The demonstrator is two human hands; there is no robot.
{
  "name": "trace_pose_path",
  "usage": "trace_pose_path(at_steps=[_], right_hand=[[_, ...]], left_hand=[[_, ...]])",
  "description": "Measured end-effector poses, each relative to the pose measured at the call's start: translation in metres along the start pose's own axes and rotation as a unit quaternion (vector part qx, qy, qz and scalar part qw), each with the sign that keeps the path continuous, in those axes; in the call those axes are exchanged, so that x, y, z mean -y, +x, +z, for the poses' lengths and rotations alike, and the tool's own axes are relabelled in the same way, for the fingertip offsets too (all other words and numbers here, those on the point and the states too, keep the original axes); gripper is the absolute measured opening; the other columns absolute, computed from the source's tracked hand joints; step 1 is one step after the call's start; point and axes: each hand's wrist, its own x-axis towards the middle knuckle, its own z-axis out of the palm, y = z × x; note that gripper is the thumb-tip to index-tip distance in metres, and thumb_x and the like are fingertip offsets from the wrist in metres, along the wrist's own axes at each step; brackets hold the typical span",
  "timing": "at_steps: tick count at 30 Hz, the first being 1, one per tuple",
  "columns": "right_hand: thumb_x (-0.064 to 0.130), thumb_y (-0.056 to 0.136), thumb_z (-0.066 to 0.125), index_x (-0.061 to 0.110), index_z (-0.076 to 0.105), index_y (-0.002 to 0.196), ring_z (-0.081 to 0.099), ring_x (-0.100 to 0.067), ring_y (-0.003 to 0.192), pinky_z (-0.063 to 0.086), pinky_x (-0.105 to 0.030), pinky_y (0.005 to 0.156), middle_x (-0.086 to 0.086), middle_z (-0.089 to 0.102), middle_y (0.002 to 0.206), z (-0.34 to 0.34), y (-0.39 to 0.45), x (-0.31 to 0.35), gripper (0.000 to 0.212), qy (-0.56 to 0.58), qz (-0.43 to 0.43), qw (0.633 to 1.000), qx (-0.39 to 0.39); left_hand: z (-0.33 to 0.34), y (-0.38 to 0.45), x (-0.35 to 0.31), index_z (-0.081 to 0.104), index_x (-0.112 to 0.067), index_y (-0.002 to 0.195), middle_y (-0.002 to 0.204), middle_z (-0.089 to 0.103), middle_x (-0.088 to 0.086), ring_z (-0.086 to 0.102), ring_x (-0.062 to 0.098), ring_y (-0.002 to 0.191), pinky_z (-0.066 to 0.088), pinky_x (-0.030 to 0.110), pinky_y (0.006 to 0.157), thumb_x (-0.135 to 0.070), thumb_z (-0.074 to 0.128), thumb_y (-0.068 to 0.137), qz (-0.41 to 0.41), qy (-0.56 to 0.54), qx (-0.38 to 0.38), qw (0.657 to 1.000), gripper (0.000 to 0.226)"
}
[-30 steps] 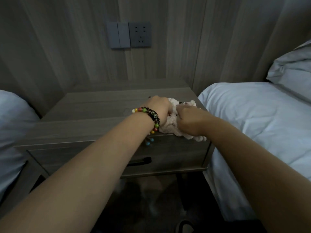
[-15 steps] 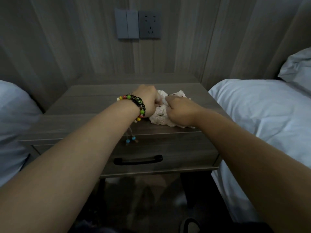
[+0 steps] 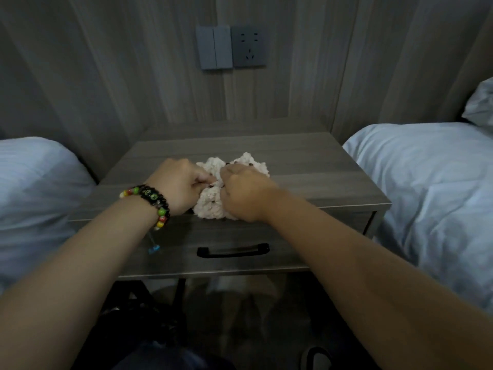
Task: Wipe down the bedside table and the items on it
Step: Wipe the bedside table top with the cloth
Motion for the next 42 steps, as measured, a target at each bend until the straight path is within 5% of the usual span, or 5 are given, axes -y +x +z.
trace_pose_path(at_steps=[8,17,28,33,42], right_hand=[[0.017,0.098,0.034,0.0,0.043,0.129,0.043,-0.03,0.121,0.034,-0.035,0.1,-0.019,0.048,0.132,0.006,-0.012,0.017,0.037,0.0,-0.012,1.0,-0.012],[0.003,0.093,0.037,0.004,0.05,0.122,0.051,-0.03,0.114,0.041,-0.033,0.081,-0.015,0.052,0.125,-0.006,-0.044,-0.001,0.032,0.039,0.013,0.998,-0.041],[0.019,0.094,0.048,0.017,0.055,0.109,0.053,-0.015,0.088,0.038,-0.027,0.072,0.002,0.059,0.104,-0.027,-0.083,-0.035,0.017,0.152,-0.005,0.988,0.001],[0.013,0.092,0.05,0.019,0.054,0.112,0.056,-0.021,0.095,0.036,-0.027,0.073,-0.001,0.057,0.107,-0.026,-0.073,-0.031,0.021,0.072,-0.017,0.997,0.021],[0.011,0.089,0.051,0.015,0.054,0.119,0.059,-0.026,0.101,0.038,-0.031,0.067,-0.003,0.058,0.115,-0.005,-0.068,-0.008,0.03,-0.027,-0.056,0.997,-0.037]], left_hand=[[0.004,-0.029,-0.004,0.075,-0.026,0.103,0.094,0.074,0.011,0.066,0.036,0.089,0.052,0.039,0.075,-0.011,0.059,0.089,0.005,0.067,-0.049,0.997,0.026],[0.002,-0.035,-0.061,0.069,-0.027,0.106,0.104,0.066,0.004,0.06,0.026,0.098,0.036,0.028,0.068,-0.016,0.048,0.09,-0.005,0.194,0.005,0.981,0.028],[0.033,-0.048,-0.103,0.058,-0.012,0.11,0.112,0.054,-0.001,0.055,0.013,0.1,0.042,0.014,0.08,-0.005,0.049,0.087,-0.013,-0.117,-0.091,0.989,0.026],[0.039,-0.05,-0.09,0.042,-0.007,0.133,0.136,0.042,0.005,0.05,0.02,0.118,0.049,0.03,0.093,-0.008,0.068,0.081,-0.023,-0.014,-0.009,1.0,0.058],[0.032,-0.059,-0.063,0.056,-0.016,0.114,0.117,0.059,0.0,0.063,0.024,0.099,0.05,0.034,0.074,-0.011,0.047,0.094,0.002,0.152,-0.08,0.985,0.022]])
